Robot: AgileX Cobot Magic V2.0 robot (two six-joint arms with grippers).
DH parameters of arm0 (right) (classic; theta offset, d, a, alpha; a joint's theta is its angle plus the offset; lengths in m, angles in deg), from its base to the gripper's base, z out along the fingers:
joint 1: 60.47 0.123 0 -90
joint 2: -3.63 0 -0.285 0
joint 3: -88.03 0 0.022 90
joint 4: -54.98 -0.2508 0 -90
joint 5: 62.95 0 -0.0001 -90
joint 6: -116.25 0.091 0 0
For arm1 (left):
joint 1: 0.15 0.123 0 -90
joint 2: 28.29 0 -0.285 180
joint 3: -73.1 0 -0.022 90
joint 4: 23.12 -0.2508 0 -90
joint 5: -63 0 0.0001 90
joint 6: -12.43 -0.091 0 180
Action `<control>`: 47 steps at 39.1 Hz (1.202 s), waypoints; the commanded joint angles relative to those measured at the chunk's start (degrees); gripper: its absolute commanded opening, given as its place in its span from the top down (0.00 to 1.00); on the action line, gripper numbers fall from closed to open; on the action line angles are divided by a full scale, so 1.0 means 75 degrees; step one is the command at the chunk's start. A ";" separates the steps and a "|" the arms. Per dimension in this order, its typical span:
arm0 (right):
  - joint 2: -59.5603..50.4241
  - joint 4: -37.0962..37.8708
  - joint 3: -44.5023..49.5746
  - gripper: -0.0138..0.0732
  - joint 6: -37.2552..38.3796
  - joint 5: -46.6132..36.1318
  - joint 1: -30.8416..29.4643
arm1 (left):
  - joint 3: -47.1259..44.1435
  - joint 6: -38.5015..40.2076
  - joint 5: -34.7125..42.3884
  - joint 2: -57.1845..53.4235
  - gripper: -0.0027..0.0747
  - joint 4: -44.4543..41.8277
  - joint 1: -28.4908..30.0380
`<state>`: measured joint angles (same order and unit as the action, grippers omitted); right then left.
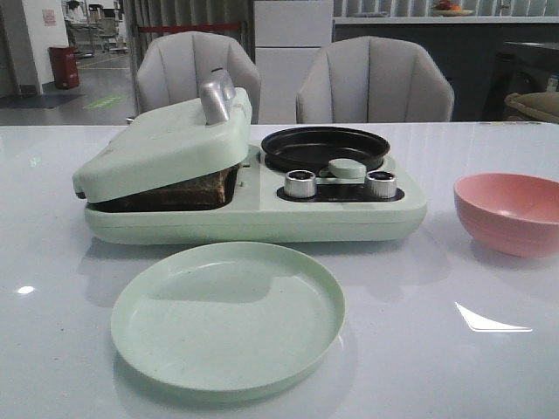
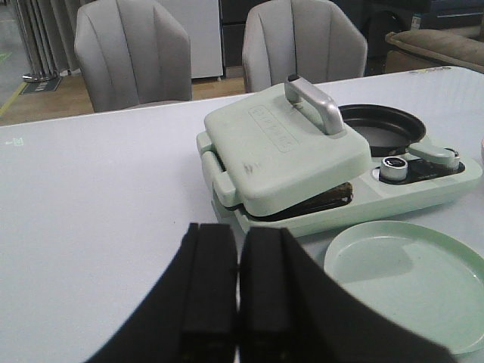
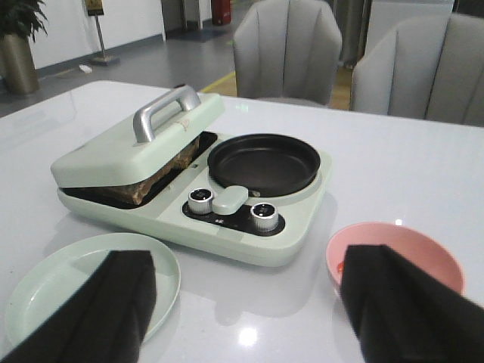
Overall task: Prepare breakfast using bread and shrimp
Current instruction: 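Release the lid handle and raise the left gripper away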
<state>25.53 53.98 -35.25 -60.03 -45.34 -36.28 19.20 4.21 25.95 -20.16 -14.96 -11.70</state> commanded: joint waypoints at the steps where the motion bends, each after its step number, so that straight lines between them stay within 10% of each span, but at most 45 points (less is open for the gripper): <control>1: 0.1075 -0.0156 -0.0847 0.15 0.0219 -0.0431 -0.0027 | 0.0186 0.0088 0.0585 0.0109 0.82 0.0099 -0.0051; 16: 0.4425 -0.0145 -0.3214 0.15 0.0279 0.1145 -0.0141 | 0.0186 0.0088 0.0585 0.0109 0.82 0.0099 -0.0051; 47: 0.8647 -0.1215 -0.5301 0.15 -0.0570 0.2068 -0.4610 | 0.0186 0.0088 0.0585 0.0109 0.82 0.0099 -0.0051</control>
<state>88.83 46.36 -71.84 -63.10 -27.87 -69.43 19.20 4.23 25.95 -20.16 -14.96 -11.70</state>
